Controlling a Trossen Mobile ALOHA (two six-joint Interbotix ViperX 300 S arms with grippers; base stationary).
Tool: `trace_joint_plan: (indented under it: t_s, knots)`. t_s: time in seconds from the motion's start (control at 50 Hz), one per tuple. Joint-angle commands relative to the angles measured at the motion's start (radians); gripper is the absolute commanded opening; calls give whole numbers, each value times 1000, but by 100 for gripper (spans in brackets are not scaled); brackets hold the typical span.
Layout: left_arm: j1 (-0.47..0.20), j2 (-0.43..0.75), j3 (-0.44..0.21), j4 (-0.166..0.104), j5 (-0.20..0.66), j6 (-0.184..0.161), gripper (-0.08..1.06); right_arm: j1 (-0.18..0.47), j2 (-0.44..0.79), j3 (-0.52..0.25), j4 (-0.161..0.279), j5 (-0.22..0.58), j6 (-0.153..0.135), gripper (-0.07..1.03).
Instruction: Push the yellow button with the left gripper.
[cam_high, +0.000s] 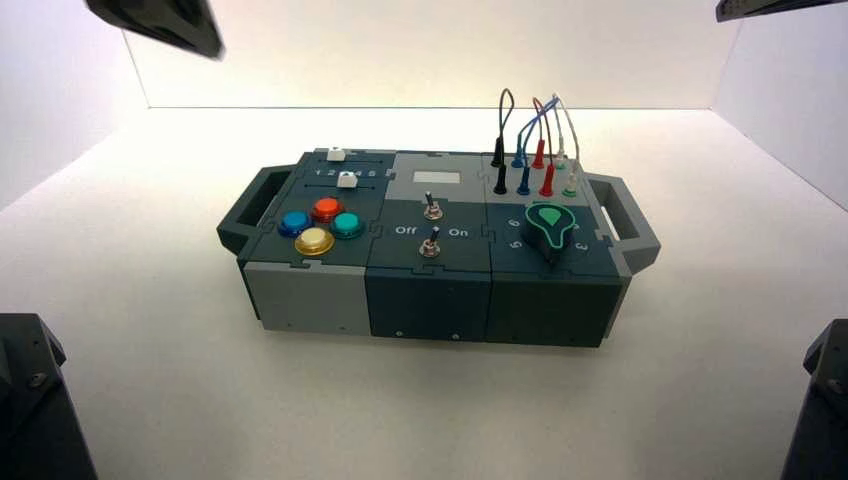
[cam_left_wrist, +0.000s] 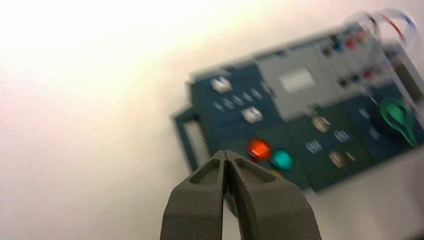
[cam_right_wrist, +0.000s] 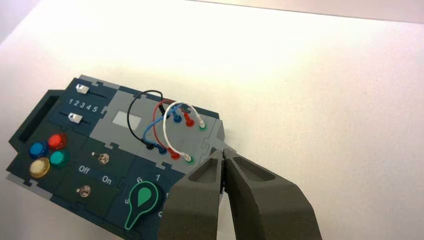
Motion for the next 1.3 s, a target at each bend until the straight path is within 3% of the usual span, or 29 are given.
trace_joint_plan:
  t_s: [0.02, 0.32, 0.48, 0.84, 1.3]
  knots:
    - [-26, 41, -41, -38, 43, 0, -3, 5, 15, -34, 5, -3, 0, -2]
    - [-43, 146, -51, -95, 94, 21, -3, 5, 46, -34, 6, 2, 2, -2]
    - [-101, 210, -67, -123, 84, 25, -3, 5, 46, -35, 6, 3, 2, -2]
    - [-184, 365, -97, -129, 49, 25, -3, 5, 41, -35, 8, 5, 2, -2]
    - [-187, 476, -107, -127, -5, 43, -3, 5, 40, -35, 8, 6, 2, -2]
